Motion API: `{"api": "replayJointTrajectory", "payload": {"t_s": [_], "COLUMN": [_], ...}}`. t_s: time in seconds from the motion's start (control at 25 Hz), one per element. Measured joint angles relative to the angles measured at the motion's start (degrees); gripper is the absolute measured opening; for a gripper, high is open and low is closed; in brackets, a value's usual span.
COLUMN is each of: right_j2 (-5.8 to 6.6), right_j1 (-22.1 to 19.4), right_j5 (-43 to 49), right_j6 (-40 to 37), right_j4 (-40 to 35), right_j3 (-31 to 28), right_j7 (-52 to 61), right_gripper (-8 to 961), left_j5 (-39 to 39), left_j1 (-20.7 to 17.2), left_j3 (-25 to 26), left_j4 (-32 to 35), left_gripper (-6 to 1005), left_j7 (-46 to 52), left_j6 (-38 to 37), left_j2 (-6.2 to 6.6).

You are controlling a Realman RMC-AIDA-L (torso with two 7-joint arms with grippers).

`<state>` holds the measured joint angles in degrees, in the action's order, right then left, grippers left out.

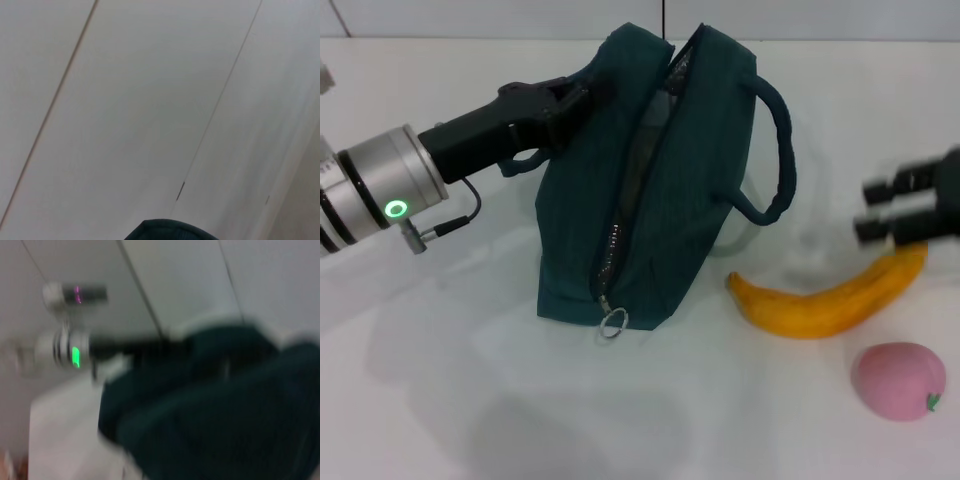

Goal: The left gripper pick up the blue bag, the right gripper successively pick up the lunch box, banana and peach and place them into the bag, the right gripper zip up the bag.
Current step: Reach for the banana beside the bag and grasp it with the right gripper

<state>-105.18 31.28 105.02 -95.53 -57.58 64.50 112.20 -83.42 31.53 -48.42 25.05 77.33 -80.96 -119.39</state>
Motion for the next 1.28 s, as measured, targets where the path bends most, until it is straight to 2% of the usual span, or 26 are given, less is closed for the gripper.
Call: {"api": "replayJointTrajectory", "payload": {"t_s": [0.08, 0.24, 0.28, 0.32, 0.68, 0.92, 1.16, 1.28], "right_j2": [-2.35, -8.27, -8.27, -10.2, -10.39, -10.56, -10.71, -10.78], "right_j1": [0.35, 2.61, 2.61, 4.71, 8.51, 11.22, 12.44, 13.23], "right_j5": [7.42, 21.32, 21.32, 26.43, 29.92, 30.37, 32.04, 32.03], "right_j6": [-1.92, -5.04, -5.04, -4.62, 1.15, 4.23, 8.05, 9.25], "right_j4": [-4.33, -12.45, -12.45, -13.77, -12.36, -9.36, -7.34, -6.41], "right_j3": [0.19, 0.31, 0.31, 1.91, 14.33, 19.87, 24.23, 27.08], "right_j7": [2.8, 6.61, 6.61, 8.34, 12.06, 12.96, 14.26, 15.2], "right_gripper": [609, 617, 619, 621, 638, 795, 860, 858], "left_j5": [-0.02, 0.07, 0.14, 0.16, 0.14, 0.23, 0.28, 0.3], "left_j1": [0.53, 1.33, 1.37, 1.37, 1.48, 1.52, 1.52, 1.52], "left_j3": [-0.11, -0.27, -0.27, -0.27, -0.04, 0.07, 0.08, 0.08], "left_j4": [-0.09, -0.16, -0.16, -0.18, -0.01, 0.29, 0.48, 0.5], "left_gripper": [40, 40, 40, 40, 40, 40, 40, 39], "left_j7": [-0.06, 0.3, 0.48, 0.55, 0.57, 0.57, 1.25, 1.31], "left_j6": [0.56, 0.94, 0.95, 0.96, 1.72, 1.87, 2.1, 2.58], "left_j2": [-0.09, -0.19, -0.16, -0.14, -0.07, 0.08, 0.67, 0.75]}}
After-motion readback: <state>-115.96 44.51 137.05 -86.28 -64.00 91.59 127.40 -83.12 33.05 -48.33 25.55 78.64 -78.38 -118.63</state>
